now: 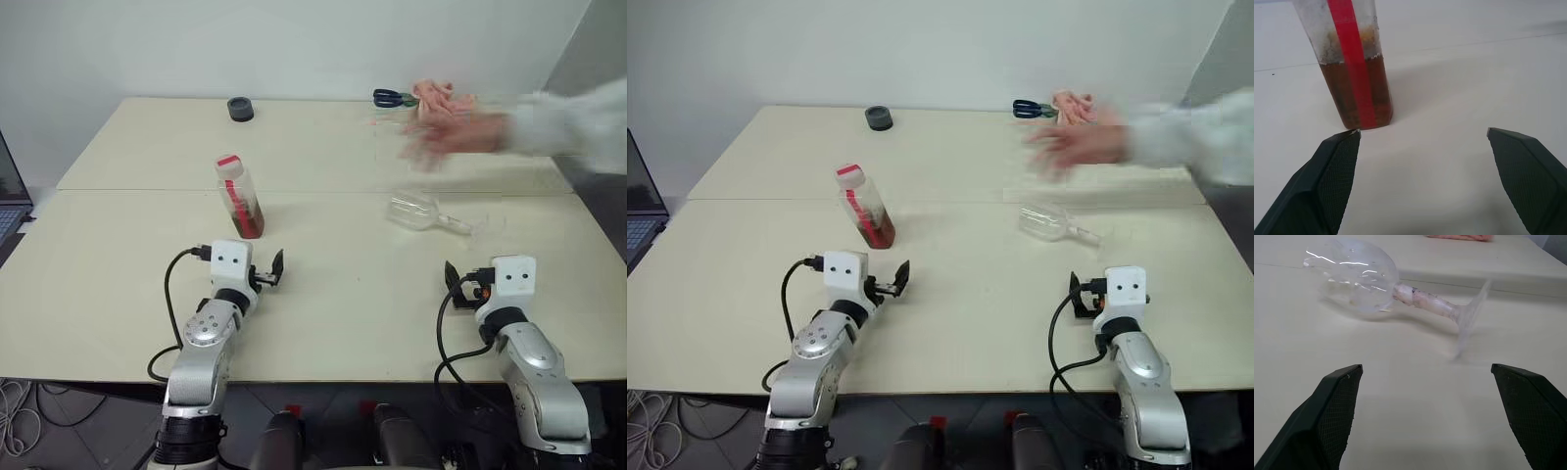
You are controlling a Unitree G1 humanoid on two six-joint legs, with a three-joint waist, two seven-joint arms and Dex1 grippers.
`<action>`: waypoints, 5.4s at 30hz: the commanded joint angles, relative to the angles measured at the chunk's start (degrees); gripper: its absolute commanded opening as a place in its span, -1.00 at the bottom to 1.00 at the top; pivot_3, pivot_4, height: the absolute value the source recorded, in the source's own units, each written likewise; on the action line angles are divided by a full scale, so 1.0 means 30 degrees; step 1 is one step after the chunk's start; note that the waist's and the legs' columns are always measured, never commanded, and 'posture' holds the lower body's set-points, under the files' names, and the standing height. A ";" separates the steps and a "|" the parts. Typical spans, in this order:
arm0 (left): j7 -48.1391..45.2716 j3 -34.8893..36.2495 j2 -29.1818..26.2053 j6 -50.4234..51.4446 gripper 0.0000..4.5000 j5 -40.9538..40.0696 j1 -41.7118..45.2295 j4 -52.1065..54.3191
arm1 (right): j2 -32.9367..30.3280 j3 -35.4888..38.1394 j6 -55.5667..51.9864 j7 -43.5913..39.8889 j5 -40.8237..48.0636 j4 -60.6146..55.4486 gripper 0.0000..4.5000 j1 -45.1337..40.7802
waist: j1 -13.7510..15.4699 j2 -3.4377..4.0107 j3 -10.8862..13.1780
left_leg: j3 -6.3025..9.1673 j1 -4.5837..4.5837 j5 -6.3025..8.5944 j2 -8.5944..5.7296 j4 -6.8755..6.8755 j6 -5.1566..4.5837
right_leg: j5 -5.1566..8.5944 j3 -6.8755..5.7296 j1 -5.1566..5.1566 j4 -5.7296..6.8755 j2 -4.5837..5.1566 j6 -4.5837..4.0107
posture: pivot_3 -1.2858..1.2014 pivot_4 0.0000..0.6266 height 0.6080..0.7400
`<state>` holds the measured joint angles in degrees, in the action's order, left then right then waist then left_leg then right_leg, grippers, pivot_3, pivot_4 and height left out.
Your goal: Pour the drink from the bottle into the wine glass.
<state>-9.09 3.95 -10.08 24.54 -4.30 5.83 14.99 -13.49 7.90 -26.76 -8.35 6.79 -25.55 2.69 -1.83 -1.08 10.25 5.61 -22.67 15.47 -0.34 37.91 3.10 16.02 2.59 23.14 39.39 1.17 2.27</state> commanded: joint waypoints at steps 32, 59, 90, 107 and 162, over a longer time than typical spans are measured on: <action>0.1764 0.1455 0.0338 0.0115 0.99 -0.0240 0.0201 0.2321 | -0.2472 0.0468 -0.2184 -0.6675 0.8561 -0.4403 1.00 -0.1900 | -0.0002 -0.0003 0.0001 | 0.0011 -0.0001 0.0001 0.0002 0.0002 -0.0003 | 0.0000 -0.0016 -0.0019 -0.0028 -0.0007 0.0001 | 0.03 -0.52 1.00; 0.2116 0.1371 0.0063 -0.1815 0.99 0.0177 0.5226 -0.2462 | -0.4783 -0.0599 -0.3386 -0.8264 1.2316 -0.3209 1.00 -0.5158 | 0.0058 -0.0010 0.0004 | 0.0088 0.0008 0.0002 -0.0010 0.0011 -0.0006 | -0.0007 -0.0081 -0.0106 -0.0104 -0.0002 0.0009 | 0.03 -0.52 1.00; 0.1026 0.1475 -0.0851 -0.7435 0.99 0.0168 0.9873 -1.1615 | -0.4680 -0.0434 -0.4015 -0.5108 1.3319 -0.5432 1.00 -0.4179 | 0.0050 -0.0011 0.0005 | 0.0092 0.0004 0.0001 -0.0015 0.0014 -0.0005 | -0.0009 -0.0083 -0.0103 -0.0104 -0.0001 0.0014 | 0.03 -0.52 1.00; 0.1025 0.1493 -0.1224 -0.7906 0.82 0.0103 1.0145 -1.1578 | -0.4585 -0.0424 -0.3826 -0.5067 1.3346 -0.5182 1.00 -0.4053 | 0.0050 -0.0011 0.0005 | 0.0092 0.0004 0.0001 -0.0016 0.0015 -0.0005 | -0.0010 -0.0083 -0.0103 -0.0103 -0.0001 0.0014 | 0.03 -0.52 1.00; -0.9546 -0.4723 0.0377 -0.1671 -0.21 -0.3016 1.0157 -0.4831 | 0.0249 -0.3193 -0.4574 -0.2161 0.7080 0.0997 1.00 -1.1343 | -0.0006 -0.0006 0.0007 | 0.0054 -0.0056 -0.0021 -0.0022 0.0020 -0.0019 | -0.0019 -0.0040 0.0017 -0.0024 0.0005 0.0007 | 0.03 -0.52 1.00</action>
<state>-37.22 -9.98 -9.22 20.27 -12.62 34.95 -2.86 -12.88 -2.99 -40.83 -15.08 28.06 -21.18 -30.32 -1.85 -1.09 10.27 5.78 -22.84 15.40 -0.40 37.96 3.05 15.96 2.48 23.20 39.31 1.18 2.29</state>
